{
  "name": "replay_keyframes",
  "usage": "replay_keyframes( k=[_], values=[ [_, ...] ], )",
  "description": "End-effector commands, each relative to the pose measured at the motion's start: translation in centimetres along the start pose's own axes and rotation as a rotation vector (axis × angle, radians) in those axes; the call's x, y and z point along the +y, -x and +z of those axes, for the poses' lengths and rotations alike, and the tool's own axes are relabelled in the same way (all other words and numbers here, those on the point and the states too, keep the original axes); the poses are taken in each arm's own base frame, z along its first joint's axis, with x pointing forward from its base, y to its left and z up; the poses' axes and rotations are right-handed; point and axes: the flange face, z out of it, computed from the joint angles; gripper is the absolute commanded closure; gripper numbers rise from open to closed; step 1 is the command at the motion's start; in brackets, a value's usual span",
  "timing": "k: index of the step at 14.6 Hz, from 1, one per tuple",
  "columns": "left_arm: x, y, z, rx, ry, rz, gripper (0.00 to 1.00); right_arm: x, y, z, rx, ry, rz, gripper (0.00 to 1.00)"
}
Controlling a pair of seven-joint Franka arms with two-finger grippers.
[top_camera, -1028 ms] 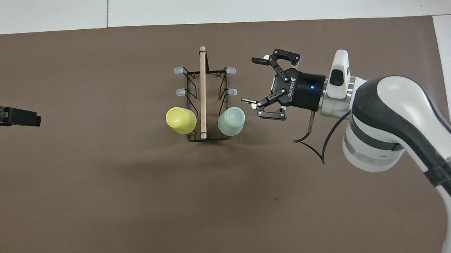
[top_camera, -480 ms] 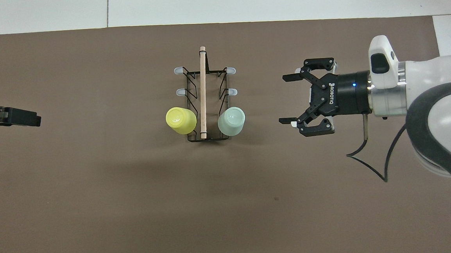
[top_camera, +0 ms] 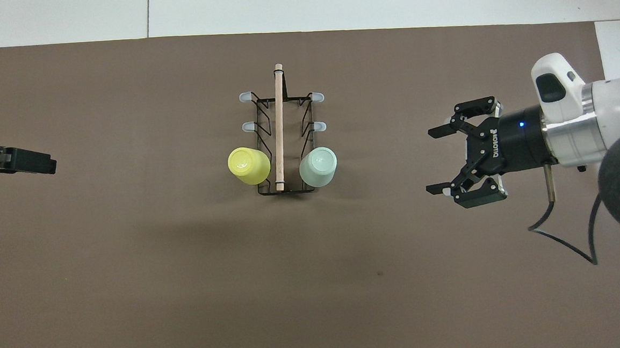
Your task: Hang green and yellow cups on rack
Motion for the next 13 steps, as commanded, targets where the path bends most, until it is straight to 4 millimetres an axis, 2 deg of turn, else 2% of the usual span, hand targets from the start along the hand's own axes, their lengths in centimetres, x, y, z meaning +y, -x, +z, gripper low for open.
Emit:
replay_keyframes(
  k=[1, 5, 9, 12, 13],
  values=[
    [0.2, 0.9, -0.2, -0.002, 0.011, -0.009, 0.0, -0.4, 0.9, -0.6, -0.136, 0.036, 0.128, 0.0],
    [0.2, 0.9, -0.2, -0.002, 0.011, -0.009, 0.0, -0.4, 3.5, -1.4, -0.368, 0.146, 0.351, 0.0],
    [0.2, 0.9, -0.3, 0.0, 0.013, -0.009, 0.0, -1.3, 4.0, -1.3, -0.428, 0.223, 0.686, 0.0],
    [0.2, 0.9, -0.2, -0.001, 0.013, -0.009, 0.0, -0.6, 5.3, -1.7, -0.409, 0.251, 0.817, 0.0],
    [0.2, 0.9, -0.2, -0.002, 0.011, -0.009, 0.0, 0.2, 6.3, -2.6, -0.39, 0.264, 0.847, 0.0]
  ],
)
